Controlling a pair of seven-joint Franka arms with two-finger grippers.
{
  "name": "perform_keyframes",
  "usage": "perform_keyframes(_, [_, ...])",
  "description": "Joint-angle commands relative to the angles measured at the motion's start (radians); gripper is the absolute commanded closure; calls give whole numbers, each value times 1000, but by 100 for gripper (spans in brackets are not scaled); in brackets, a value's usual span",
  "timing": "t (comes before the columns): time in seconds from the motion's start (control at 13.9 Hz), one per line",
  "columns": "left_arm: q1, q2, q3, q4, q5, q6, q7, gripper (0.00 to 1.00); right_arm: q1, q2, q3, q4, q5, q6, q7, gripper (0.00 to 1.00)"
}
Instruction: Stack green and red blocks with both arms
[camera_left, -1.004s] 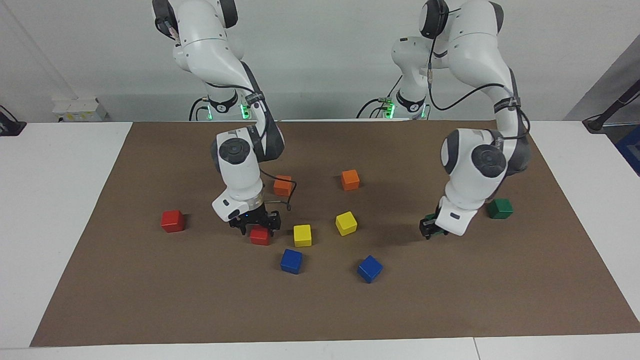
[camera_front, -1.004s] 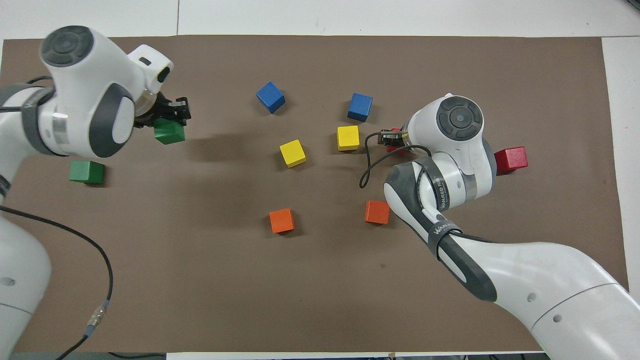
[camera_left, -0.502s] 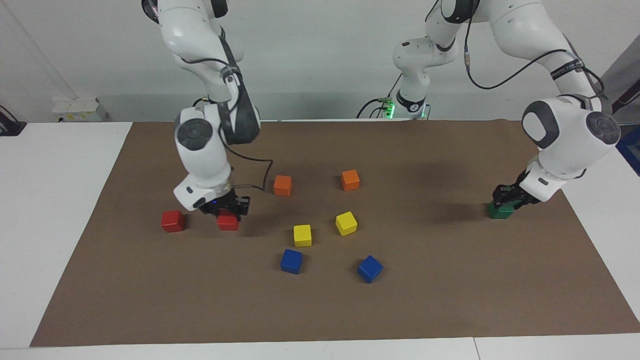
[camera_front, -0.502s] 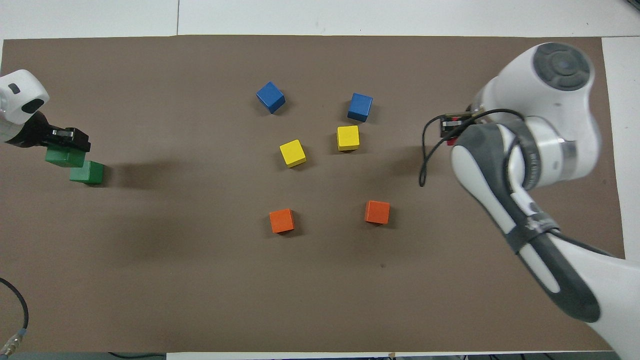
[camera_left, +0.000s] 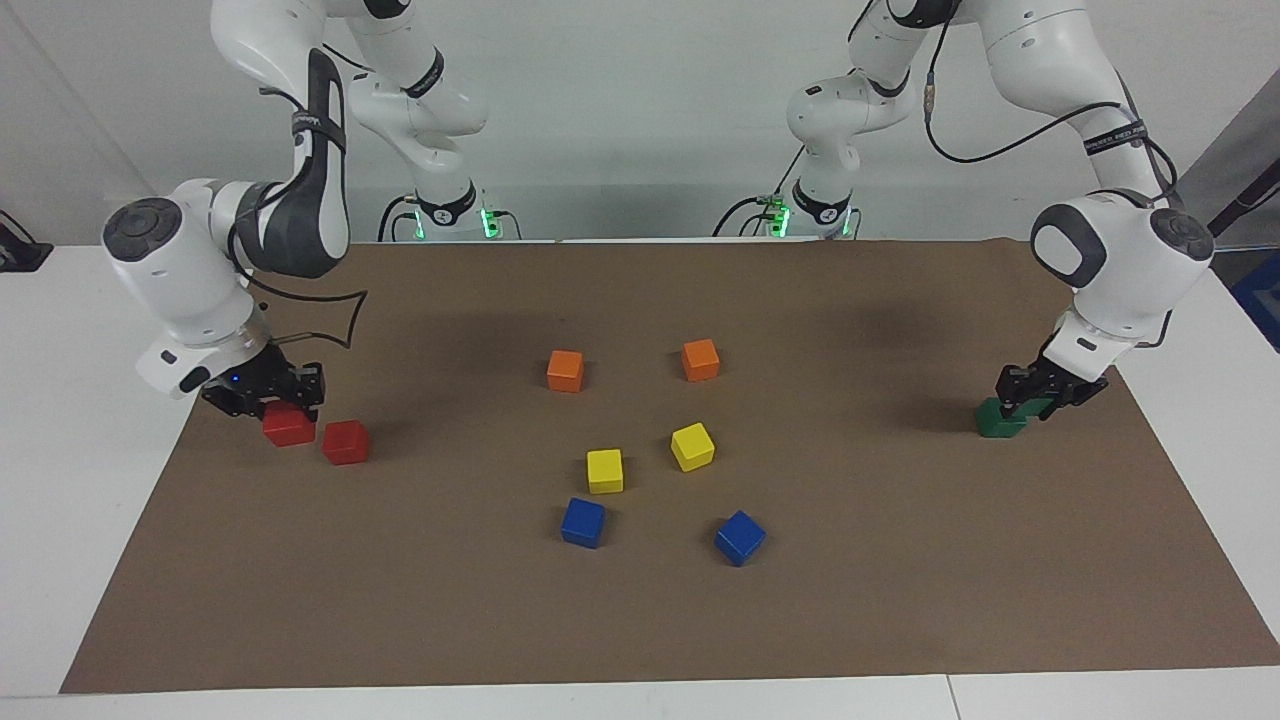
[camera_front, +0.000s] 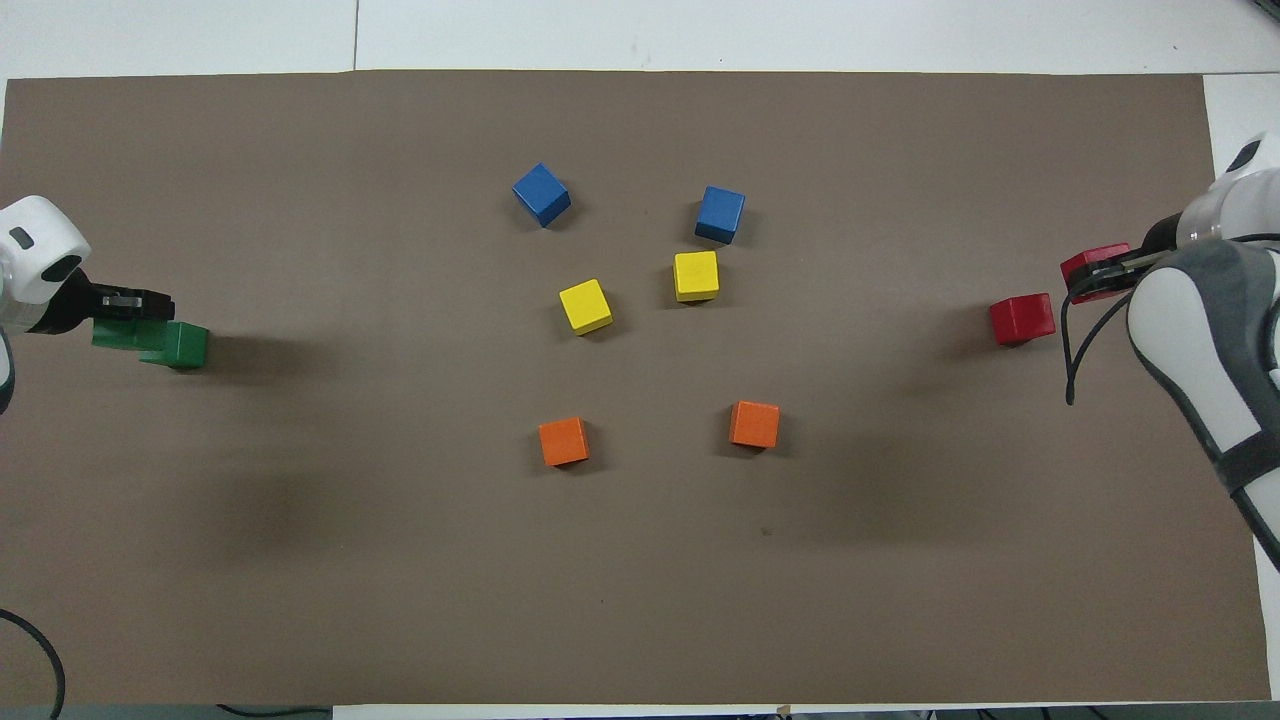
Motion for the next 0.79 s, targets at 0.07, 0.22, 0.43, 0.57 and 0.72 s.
perform_keyframes(0.07, [13,-42,-7,-86,-23,87,18,100,11,-33,15,-87,3,74,65,100])
perform_keyframes(0.22, [13,-39,-7,-99,-23,121,18,100,13,-50,17,-148,3,129,68,100])
perform_keyframes(0.43, [15,-25,-5,-99,-23,145,37,100,11,-67,17,-207,3,194,66,100])
perform_keyframes(0.57, [16,-18,-5,-99,-23,149,43,100,10,-71,17,-225,3,194,66,100])
perform_keyframes(0.72, [16,-10,-4,-99,-23,155,66,100,10,-82,17,-243,5,194,66,100])
